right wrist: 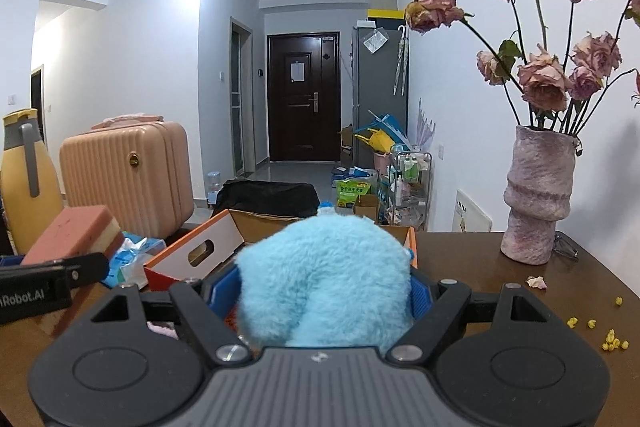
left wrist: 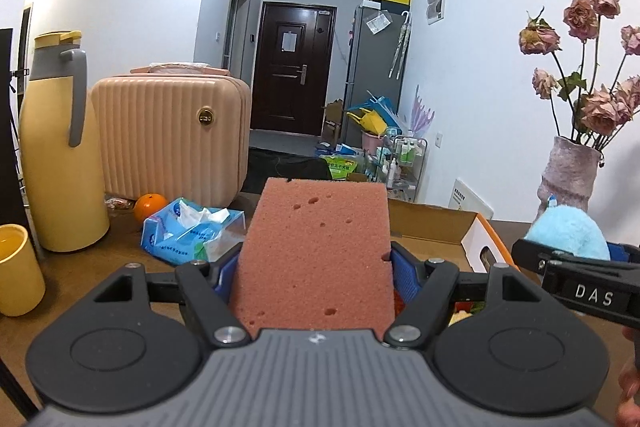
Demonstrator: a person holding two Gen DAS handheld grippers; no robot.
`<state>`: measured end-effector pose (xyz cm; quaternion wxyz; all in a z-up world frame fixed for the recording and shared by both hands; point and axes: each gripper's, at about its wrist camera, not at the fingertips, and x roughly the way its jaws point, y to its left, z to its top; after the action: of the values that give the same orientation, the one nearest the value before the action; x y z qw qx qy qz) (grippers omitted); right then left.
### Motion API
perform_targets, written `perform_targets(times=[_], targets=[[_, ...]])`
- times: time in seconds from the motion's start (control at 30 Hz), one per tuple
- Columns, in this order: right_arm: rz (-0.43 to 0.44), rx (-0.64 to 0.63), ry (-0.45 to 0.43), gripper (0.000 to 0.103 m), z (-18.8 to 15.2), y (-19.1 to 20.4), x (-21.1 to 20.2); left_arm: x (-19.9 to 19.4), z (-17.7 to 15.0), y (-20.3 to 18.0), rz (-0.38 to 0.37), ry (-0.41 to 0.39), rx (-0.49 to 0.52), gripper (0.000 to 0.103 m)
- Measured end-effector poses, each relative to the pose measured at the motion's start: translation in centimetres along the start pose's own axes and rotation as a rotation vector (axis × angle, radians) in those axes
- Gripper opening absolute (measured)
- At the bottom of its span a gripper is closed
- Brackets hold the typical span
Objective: Organize soft objects
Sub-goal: 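Carry the pink sponge and blue ball over the open cardboard box with both tools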
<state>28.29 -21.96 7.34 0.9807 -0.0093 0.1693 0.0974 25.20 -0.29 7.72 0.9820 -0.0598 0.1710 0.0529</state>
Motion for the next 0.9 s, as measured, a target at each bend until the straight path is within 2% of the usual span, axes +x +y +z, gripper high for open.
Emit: perform_targets(times=[0.43, 0.9], targets=[[-0.009, 0.028, 0.026, 0.08, 1.6, -1.3, 4.0, 4.2, 1.7, -0.7, 0.015, -0.01, -0.031, 0.074], [-0.012, 0.03, 0.06, 0.08, 2.4, -1.8, 8.2, 8.1, 2.3, -1.5, 0.027, 0.001, -0.014, 0.074]])
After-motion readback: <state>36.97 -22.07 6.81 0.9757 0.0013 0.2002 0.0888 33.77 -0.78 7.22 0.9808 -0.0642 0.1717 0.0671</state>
